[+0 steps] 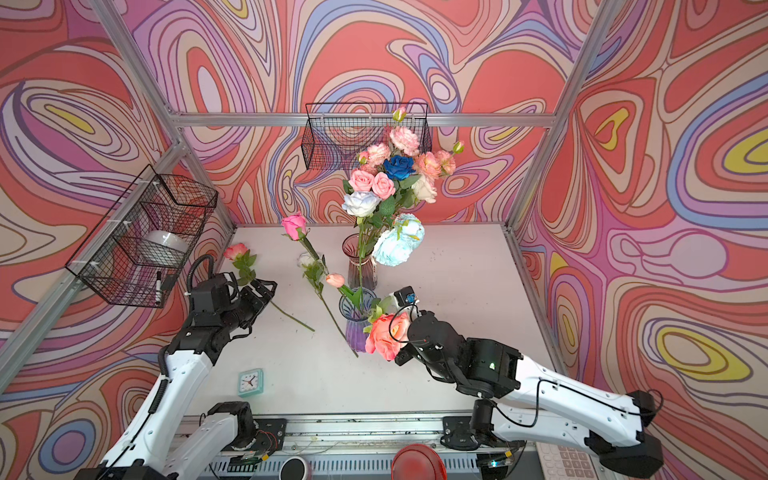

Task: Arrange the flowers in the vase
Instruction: 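Lower the large pink rose into the purple-blue vase and open the right gripper, then lower the left gripper to the white rose stem on the table while the right withdraws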

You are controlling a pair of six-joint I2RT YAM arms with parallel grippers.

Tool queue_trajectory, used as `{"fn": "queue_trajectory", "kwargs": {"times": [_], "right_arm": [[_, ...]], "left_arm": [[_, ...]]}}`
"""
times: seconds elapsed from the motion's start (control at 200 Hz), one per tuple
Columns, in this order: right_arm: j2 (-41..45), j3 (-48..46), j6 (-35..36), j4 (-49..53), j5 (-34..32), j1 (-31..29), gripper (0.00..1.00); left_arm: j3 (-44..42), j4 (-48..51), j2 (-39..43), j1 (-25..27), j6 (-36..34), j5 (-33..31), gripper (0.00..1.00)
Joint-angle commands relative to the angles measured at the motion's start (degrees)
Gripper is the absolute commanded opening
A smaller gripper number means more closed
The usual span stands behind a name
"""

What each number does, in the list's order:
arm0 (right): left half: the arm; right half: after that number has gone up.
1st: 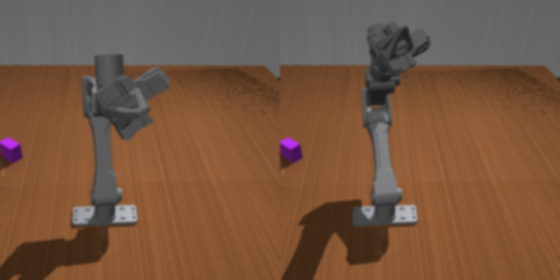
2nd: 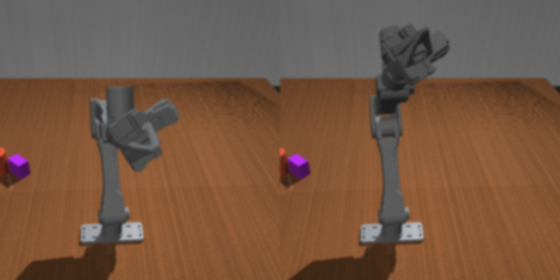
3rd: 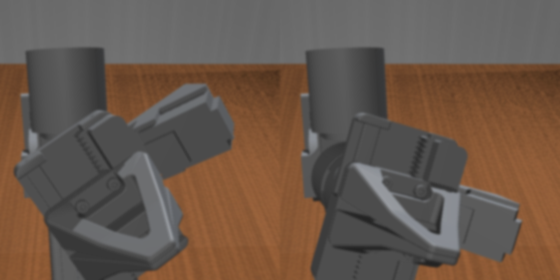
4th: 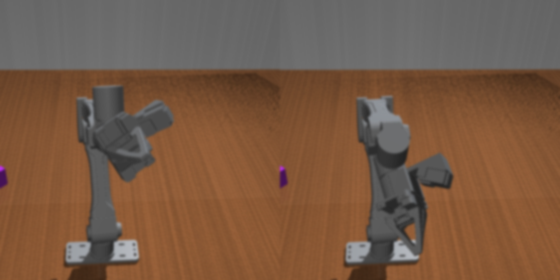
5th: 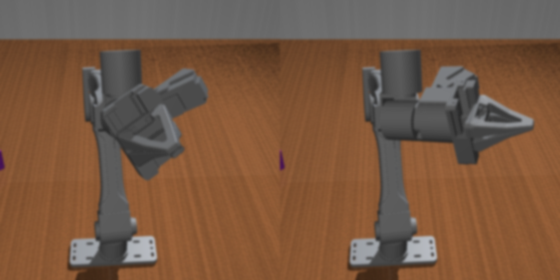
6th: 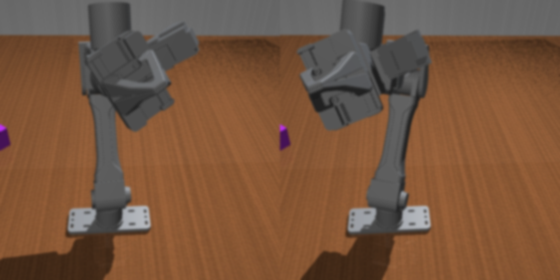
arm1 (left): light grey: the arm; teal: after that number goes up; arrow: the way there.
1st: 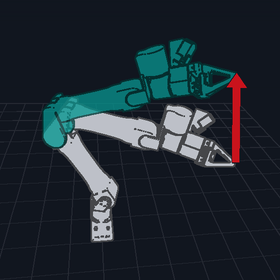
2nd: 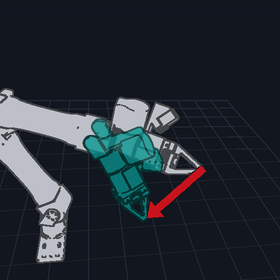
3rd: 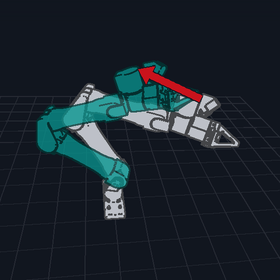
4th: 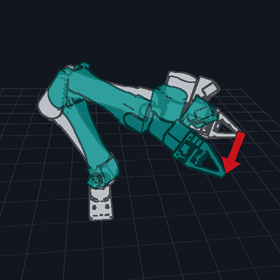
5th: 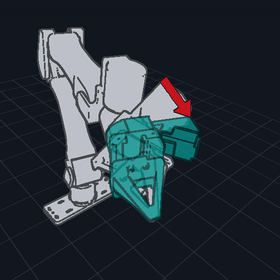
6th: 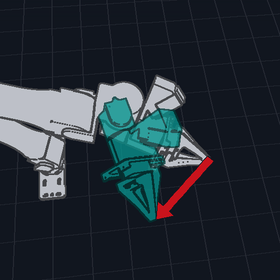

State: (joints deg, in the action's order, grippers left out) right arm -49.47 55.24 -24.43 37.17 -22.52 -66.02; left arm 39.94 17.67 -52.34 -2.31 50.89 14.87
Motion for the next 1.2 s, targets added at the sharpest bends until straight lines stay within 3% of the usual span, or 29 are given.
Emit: {"fn": "queue_trajectory", "kwargs": {"times": [0.0,0.325,0.881,1.046,1.197], "right_arm": [[1.1,-0.9,-2.4,3.4,-3.1,0.2,0.77],[3.4,-5.4,-9.2,5.3,-11.0,0.2,0.76],[7.7,-5.8,-13.0,5.3,-23.2,2.9,0.78],[5.0,-6.8,-11.0,2.2,-13.5,13.9,0.76],[4.3,-8.1,-10.0,-1.3,-5.8,20.8,0.72]], "left_arm": [[-0.9,-1.9,-0.7,-1.0,0.3,-1.1,0.88],[-2.1,-4.9,-4.1,-2.9,0.6,-1.8,0.86],[-3.5,-9.6,-12.1,-4.4,2.1,-4.1,0.84],[-1.3,-10.1,-17.7,-4.4,2.8,-7.5,0.81],[3.7,-10.3,-25.1,-4.7,3.1,-10.0,0.7]]}}
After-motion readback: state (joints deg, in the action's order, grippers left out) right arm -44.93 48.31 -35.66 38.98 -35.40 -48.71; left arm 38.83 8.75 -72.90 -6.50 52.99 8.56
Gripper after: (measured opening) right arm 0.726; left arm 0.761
